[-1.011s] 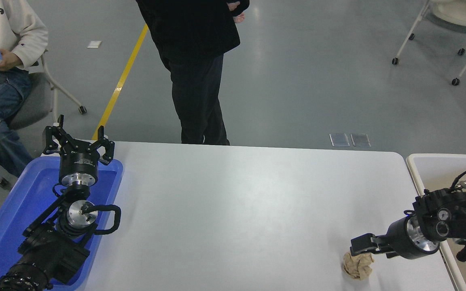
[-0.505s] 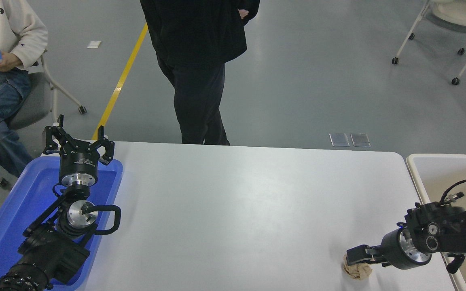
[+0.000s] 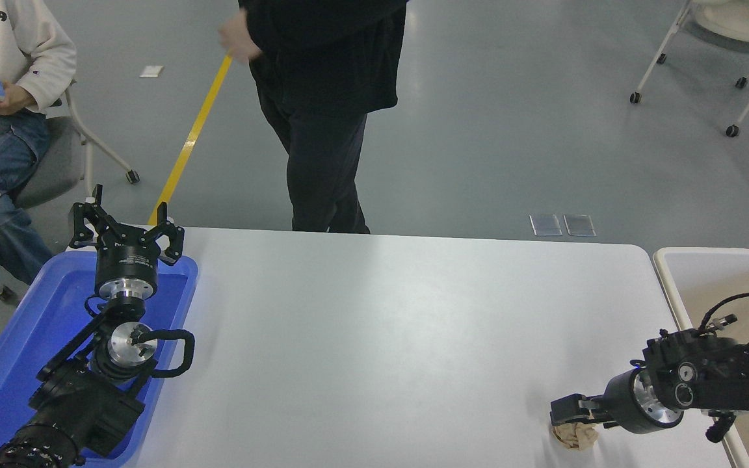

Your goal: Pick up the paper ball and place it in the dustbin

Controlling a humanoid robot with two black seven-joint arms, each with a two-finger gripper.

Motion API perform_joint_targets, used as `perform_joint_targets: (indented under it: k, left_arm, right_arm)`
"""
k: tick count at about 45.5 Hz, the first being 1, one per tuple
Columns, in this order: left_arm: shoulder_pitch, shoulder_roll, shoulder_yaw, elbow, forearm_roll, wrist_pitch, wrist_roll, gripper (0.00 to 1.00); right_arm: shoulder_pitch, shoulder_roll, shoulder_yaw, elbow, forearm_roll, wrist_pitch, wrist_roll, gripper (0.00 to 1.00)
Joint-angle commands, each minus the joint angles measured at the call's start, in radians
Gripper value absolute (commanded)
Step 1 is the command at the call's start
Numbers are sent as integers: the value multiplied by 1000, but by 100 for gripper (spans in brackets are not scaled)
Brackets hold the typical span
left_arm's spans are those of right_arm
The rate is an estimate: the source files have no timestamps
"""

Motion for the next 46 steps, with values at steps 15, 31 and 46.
perform_joint_targets:
  k: [15,31,46]
  left_arm:
    - [0,0,0,0,0,0,0,99]
    - [0,0,0,0,0,0,0,99]
    - [0,0,0,0,0,0,0,99]
  right_arm:
    - [16,-39,-19,2,-42,-17,21,0]
    - [240,-260,-82,204,-37,103,21,0]
    - [674,-464,-186,364,-30,319,15,0]
